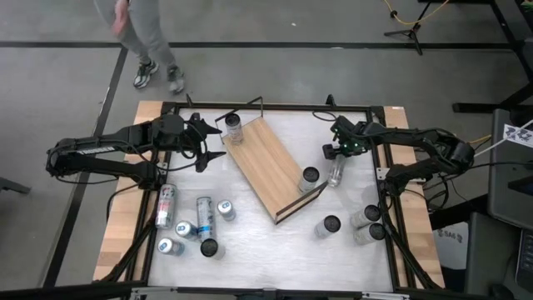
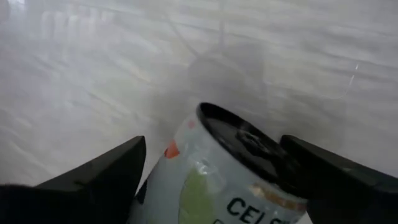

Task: Place canned beverage on shelf
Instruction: Put the top white-orange soda can on the shelf

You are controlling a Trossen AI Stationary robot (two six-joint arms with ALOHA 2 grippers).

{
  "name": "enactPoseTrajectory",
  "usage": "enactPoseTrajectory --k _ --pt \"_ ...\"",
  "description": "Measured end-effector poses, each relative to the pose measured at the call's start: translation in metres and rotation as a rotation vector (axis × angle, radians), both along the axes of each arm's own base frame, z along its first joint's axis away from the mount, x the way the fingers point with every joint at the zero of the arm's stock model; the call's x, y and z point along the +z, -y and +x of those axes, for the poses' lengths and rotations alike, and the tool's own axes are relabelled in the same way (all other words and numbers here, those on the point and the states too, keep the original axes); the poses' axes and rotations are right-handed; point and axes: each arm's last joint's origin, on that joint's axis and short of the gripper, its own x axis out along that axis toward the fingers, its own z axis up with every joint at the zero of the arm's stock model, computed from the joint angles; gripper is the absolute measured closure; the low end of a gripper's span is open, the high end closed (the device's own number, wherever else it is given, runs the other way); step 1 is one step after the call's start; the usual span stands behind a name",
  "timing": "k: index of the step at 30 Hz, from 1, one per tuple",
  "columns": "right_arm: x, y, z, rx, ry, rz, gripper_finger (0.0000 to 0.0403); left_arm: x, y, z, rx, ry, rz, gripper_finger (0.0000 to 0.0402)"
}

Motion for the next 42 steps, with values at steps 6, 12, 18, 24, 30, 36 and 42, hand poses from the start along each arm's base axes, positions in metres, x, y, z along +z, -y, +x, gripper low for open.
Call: enactPoseTrajectory --k 6,12,18,24,30,36,42 --pt "0.000 0.001 0.000 0.018 0.002 -0.019 0.0114 0.000 0.000 0.000 0.000 0.000 0.000 0.0051" --pt "0.000 0.004 0.004 0.091 0.018 -0.084 0.0129 0.000 0.000 0.000 0.000 0.000 0.000 0.0051" --pt "0.008 0.014 0.017 0.140 0.161 -0.218 0.0125 0.000 0.000 0.000 -0.001 0.000 0.000 0.0051" --pt "0.020 0.024 0.031 0.190 0.313 -0.372 0.0131 0.000 0.000 0.000 0.000 0.000 0.000 0.0051" --pt "0.037 0.033 0.043 0.246 0.455 -0.578 0.0131 0.000 0.000 0.000 0.000 0.000 0.000 0.0051" --pt "0.052 0.039 0.049 0.322 0.507 -0.799 0.0133 0.000 0.000 0.000 0.000 0.000 0.000 0.0051" --pt "0.062 0.042 0.052 0.378 0.527 -0.938 0.0134 0.000 0.000 0.000 0.000 0.000 0.000 0.0051"
